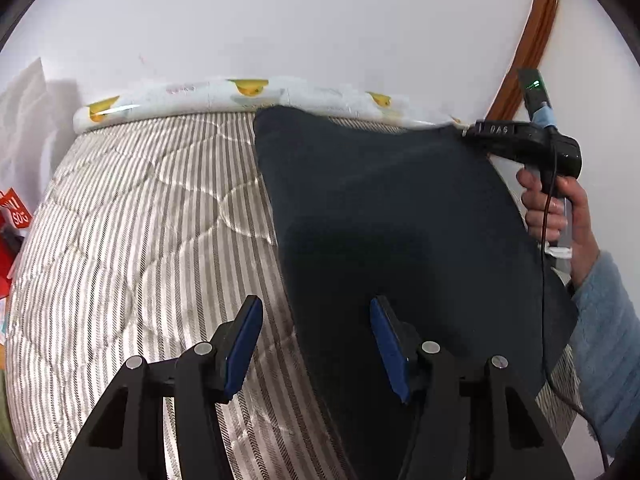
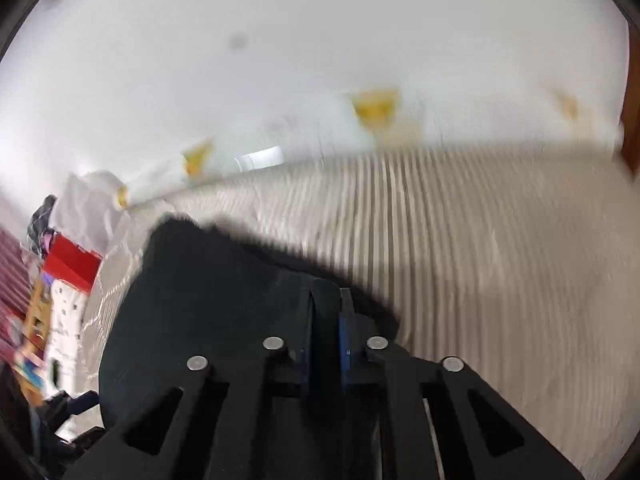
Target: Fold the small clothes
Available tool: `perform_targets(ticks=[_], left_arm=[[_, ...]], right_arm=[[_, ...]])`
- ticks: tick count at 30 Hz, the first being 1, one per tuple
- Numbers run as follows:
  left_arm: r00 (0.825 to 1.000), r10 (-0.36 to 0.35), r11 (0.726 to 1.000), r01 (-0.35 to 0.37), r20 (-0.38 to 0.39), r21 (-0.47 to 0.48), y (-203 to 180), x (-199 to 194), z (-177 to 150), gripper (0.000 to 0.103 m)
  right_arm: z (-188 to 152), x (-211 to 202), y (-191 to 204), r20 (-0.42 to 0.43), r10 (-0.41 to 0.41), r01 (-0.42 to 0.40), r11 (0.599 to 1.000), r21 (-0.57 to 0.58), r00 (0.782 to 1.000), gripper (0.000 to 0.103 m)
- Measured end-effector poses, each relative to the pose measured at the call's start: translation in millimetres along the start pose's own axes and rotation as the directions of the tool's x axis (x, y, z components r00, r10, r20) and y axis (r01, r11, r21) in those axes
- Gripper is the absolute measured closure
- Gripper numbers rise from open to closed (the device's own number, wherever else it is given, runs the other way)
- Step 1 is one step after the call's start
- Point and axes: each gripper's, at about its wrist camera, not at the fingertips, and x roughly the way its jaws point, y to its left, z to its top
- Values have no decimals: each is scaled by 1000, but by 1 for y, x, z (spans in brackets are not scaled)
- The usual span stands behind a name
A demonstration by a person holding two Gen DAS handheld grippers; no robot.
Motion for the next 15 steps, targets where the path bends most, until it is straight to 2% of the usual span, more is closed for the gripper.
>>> perform_targets(ticks=[2, 6, 8, 9, 12, 15], left_arm=[[1000, -8, 1000, 8, -3, -10, 1, -2, 0, 49], [1000, 12, 1000, -12, -11, -11, 1, -6, -4, 49], [1000, 20, 1000, -21, -12, -20, 2, -10, -8, 49], [1000, 18, 999, -18, -14, -27, 3, -12, -11, 49], [1000, 19, 999, -20, -13, -39, 3, -18, -20, 49], [1000, 14, 999, -14, -5, -49, 2, -25, -29, 49]], right_arm=[[0, 3, -4, 6, -10, 10, 1000, -3, 1000, 94], [-3, 21, -11, -87, -52, 55, 998, 36, 995, 91], [-6, 9, -13, -77, -78, 82, 996, 46, 994, 83], [-8, -4, -14, -71, -97, 101, 993, 54, 993, 76], [-22, -37, -17, -63, -83, 87, 994, 66, 995, 64], [-53, -71, -16, -62, -96, 99, 994, 37, 993, 63]])
